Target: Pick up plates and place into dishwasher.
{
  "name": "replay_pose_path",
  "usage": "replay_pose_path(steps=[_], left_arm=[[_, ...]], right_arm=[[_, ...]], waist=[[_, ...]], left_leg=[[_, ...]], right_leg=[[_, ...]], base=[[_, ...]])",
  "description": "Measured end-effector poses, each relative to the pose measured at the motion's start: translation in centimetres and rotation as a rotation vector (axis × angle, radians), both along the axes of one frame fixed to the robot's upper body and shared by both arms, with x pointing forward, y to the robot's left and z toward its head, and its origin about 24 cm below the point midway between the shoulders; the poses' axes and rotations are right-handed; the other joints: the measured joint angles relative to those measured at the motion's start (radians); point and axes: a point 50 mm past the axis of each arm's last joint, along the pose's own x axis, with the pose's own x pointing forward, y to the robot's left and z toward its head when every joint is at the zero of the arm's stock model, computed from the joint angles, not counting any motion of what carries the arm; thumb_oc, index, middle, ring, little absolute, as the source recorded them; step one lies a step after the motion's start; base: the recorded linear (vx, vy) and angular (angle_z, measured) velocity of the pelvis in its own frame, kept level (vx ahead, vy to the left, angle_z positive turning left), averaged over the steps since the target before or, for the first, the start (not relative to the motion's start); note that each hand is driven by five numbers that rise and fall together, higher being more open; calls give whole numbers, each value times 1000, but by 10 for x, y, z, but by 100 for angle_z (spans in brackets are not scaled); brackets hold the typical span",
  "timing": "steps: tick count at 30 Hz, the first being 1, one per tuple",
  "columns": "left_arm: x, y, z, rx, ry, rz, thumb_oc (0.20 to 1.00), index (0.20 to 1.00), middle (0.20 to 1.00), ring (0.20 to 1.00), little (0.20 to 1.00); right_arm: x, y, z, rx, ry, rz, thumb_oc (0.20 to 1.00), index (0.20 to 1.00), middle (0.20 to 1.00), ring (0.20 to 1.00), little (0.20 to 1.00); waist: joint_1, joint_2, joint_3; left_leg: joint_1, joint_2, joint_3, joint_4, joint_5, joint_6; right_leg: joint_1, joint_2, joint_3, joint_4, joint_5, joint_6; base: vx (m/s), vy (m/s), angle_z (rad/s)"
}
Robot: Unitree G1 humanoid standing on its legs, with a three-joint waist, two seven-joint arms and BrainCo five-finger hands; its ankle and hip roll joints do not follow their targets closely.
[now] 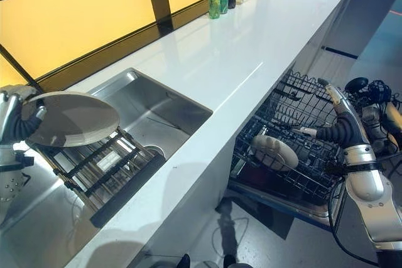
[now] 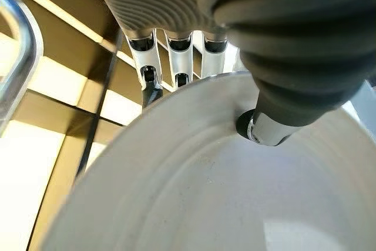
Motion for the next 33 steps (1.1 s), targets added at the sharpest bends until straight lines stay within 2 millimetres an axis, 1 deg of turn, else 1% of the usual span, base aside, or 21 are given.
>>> replay_pose_path(steps=[2, 4, 6, 8, 10, 12, 14, 16, 19, 21, 26, 27, 30, 33], left_arm=[[3, -1, -4, -123, -12, -13, 200, 200, 200, 200, 200], [8, -9, -8, -226, -21, -46, 200, 200, 200, 200, 200], [14, -20, -9, -268, -8, -103, 200, 200, 200, 200, 200], [24, -32, -8, -289, -7, -146, 200, 200, 200, 200, 200], [29, -40, -7, -336, -11, -181, 200, 200, 200, 200, 200], [34, -46, -9, -394, -20, -210, 200, 200, 200, 200, 200], [41, -60, -10, -452, -31, -260, 200, 200, 200, 200, 200], [46, -71, -13, -489, -33, -294, 200, 200, 200, 200, 200], [49, -88, -14, -535, -37, -351, 200, 200, 200, 200, 200], [51, -100, -13, -571, -49, -392, 200, 200, 200, 200, 200], [54, -115, -6, -575, -73, -450, 200, 200, 200, 200, 200], [54, -118, -3, -573, -83, -468, 200, 200, 200, 200, 200], [52, -134, 9, -557, -120, -548, 200, 200, 200, 200, 200], [46, -146, 24, -516, -193, -637, 200, 200, 200, 200, 200]], right_arm=[[2, 12, 12, -8, -61, 56, 1000, 1000, 1000, 1000, 1000], [7, 29, 23, -30, -116, 127, 1000, 1000, 1000, 1000, 1000], [11, 45, 34, -37, -165, 193, 1000, 1000, 1000, 1000, 1000], [17, 57, 43, -39, -202, 244, 1000, 1000, 1000, 1000, 1000], [22, 72, 50, -34, -226, 309, 1000, 1000, 1000, 1000, 1000], [27, 92, 53, -16, -229, 403, 1000, 1000, 1000, 1000, 1000], [28, 111, 50, 12, -196, 500, 1000, 1000, 1000, 1000, 1000], [29, 137, 44, 27, -150, 599, 1000, 1000, 1000, 1000, 1000], [30, 160, 39, 61, -109, 685, 1000, 1000, 1000, 1000, 1000], [31, 166, 38, 111, -92, 704, 1000, 1000, 1000, 1000, 1000], [34, 189, 33, 220, 10, 789, 1000, 1000, 1000, 1000, 1000], [34, 193, 29, 243, 37, 802, 1000, 1000, 1000, 1000, 1000], [35, 199, 23, 279, 94, 811, 1000, 1000, 1000, 1000, 1000], [34, 204, 23, 261, 86, 811, 1000, 1000, 1000, 1000, 1000]], waist=[[1, 1, -2], [1, 0, -5], [8, -6, -12], [24, -8, -16], [27, -14, -21], [35, -15, -24], [49, -16, -27], [50, -20, -29], [63, -28, -34], [81, -33, -37], [87, -33, -38], [96, -34, -38], [101, -34, -38], [103, -34, -38]], left_leg=[[1, 0, -1, 1, 0, 0], [1, 1, -2, 0, 0, -1], [7, 1, -3, 0, 1, -1], [15, 0, -3, -3, 1, -2], [17, -1, -8, -2, 2, -2], [17, -1, -11, -2, 2, -3], [17, -2, -16, -2, 2, -3], [18, -5, -26, -1, 3, -3], [19, -10, -30, -2, 3, -3], [18, -11, -31, -2, 3, -3], [17, -13, -35, 1, 3, -3], [17, -13, -36, 2, 3, -3], [14, -15, -44, 2, 4, -2], [14, -18, -54, 3, 4, -2]], right_leg=[[3, 0, -1, 0, 1, -1], [10, 1, -2, -3, 2, -2], [12, 2, -2, -7, 4, -2], [23, 1, -3, -11, 5, -2], [28, 2, -7, -17, 6, -2], [29, 2, -8, -17, 7, -3], [30, 1, -10, -18, 7, -3], [41, -1, -21, -26, 7, -3], [45, -1, -26, -31, 7, -2], [45, -1, -27, -32, 7, -2], [47, -1, -31, -31, 7, -2], [47, -1, -31, -31, 7, -2], [47, -1, -36, -31, 7, -2], [50, -2, -41, -32, 6, -1]], base=[[0, 0, 0], [0, 0, 0], [0, 0, 0], [-4, -6, 2], [-18, 0, 7], [-11, 2, 2], [-20, 1, 6], [-26, 0, 15], [-35, -2, 6], [-43, 2, 2], [-46, -1, 2], [-49, -12, 1], [-44, -14, 4], [-25, -14, 7]])
